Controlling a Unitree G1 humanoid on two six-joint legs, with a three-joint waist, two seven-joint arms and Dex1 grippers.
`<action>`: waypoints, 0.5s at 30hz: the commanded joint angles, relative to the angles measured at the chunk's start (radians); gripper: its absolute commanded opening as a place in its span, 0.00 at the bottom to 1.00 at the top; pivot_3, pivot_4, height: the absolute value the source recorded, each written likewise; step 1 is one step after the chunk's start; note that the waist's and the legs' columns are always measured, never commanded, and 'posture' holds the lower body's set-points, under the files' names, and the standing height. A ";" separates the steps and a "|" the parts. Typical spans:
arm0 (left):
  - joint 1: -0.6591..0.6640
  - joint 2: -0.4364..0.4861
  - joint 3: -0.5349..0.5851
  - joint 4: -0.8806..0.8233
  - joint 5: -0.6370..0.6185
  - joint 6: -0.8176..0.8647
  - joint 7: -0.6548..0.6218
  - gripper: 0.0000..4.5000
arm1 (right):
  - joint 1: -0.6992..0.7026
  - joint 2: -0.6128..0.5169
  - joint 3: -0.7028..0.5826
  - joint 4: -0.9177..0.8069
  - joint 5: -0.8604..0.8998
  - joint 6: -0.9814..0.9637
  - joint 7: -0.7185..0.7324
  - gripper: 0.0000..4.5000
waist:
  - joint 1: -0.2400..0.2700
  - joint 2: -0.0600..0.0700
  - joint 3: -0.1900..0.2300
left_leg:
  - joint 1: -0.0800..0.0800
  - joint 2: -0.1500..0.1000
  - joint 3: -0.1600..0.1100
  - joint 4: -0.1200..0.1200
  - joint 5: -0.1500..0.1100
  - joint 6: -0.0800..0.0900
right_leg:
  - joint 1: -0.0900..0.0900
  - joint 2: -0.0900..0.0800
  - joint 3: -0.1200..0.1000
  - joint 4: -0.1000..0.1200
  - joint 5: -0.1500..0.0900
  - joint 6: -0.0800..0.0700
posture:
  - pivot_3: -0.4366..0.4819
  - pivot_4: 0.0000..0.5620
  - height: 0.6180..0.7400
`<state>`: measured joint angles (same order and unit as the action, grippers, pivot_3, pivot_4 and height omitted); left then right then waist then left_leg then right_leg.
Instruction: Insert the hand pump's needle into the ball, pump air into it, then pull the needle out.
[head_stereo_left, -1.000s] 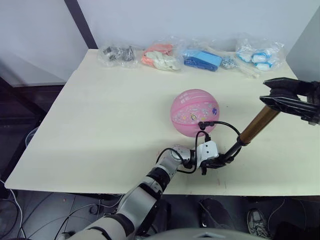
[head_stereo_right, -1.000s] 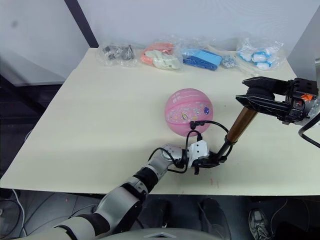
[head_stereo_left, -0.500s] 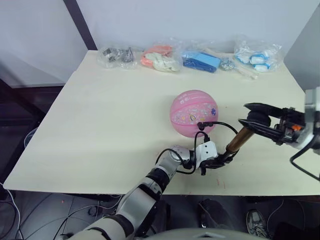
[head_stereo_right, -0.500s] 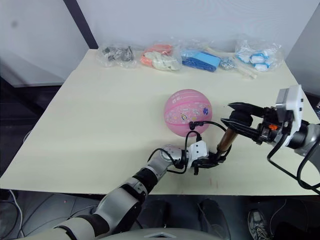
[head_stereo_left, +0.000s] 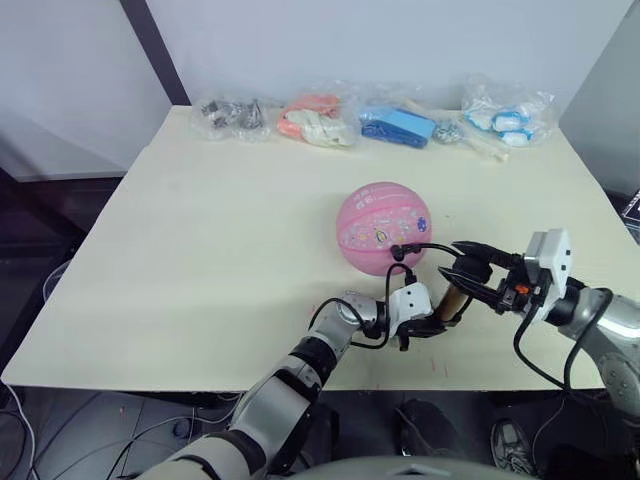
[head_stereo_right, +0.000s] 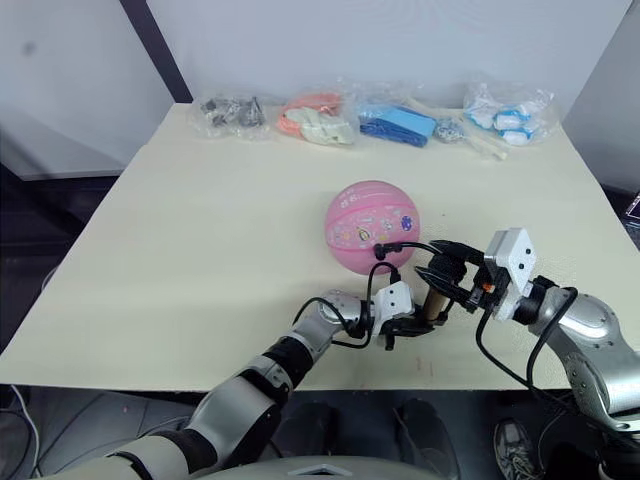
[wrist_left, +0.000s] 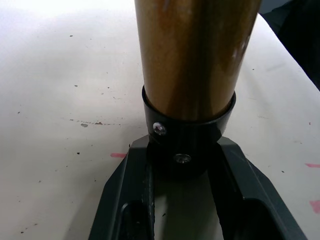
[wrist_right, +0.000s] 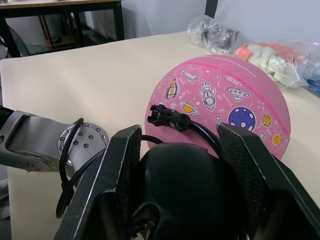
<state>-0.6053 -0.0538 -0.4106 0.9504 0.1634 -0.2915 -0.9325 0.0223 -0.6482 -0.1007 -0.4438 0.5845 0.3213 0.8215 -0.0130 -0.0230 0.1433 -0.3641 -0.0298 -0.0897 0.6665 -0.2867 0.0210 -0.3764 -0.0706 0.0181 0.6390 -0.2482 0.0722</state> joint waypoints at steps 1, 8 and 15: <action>0.035 0.021 -0.019 0.067 0.033 0.041 0.000 0.24 | 0.004 -0.022 -0.015 0.005 0.035 0.070 0.007 0.45 | 0.000 0.000 0.000 | 0.000 0.000 0.000 0.000 0.000 0.000 | 0.000 0.000 0.000 0.000 0.000 0.000 | 0.48 0.27 0.97; 0.035 0.019 -0.018 0.067 0.032 0.041 0.001 0.24 | -0.082 -0.114 -0.196 -0.092 0.305 0.233 -0.006 0.45 | 0.002 0.004 0.004 | -0.003 0.000 0.000 0.000 0.000 0.000 | -0.002 -0.001 0.000 0.000 0.001 -0.002 | 0.48 0.27 0.97; 0.031 0.015 -0.017 0.073 0.032 0.038 0.000 0.24 | -0.176 -0.274 -0.349 -0.120 0.500 0.377 -0.002 0.45 | 0.007 0.008 0.007 | -0.006 -0.001 -0.001 0.000 0.000 0.000 | -0.003 -0.001 -0.001 -0.001 0.001 -0.002 | 0.48 0.27 0.97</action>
<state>-0.6097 -0.0638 -0.4071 0.9495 0.1575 -0.2960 -0.9378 -0.1288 -0.9027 -0.3907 -0.5350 1.0169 0.6867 0.8081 -0.0064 -0.0147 0.1504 -0.3700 -0.0304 -0.0910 0.6669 -0.2867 0.0212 -0.3792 -0.0719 0.0165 0.6376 -0.2468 0.0700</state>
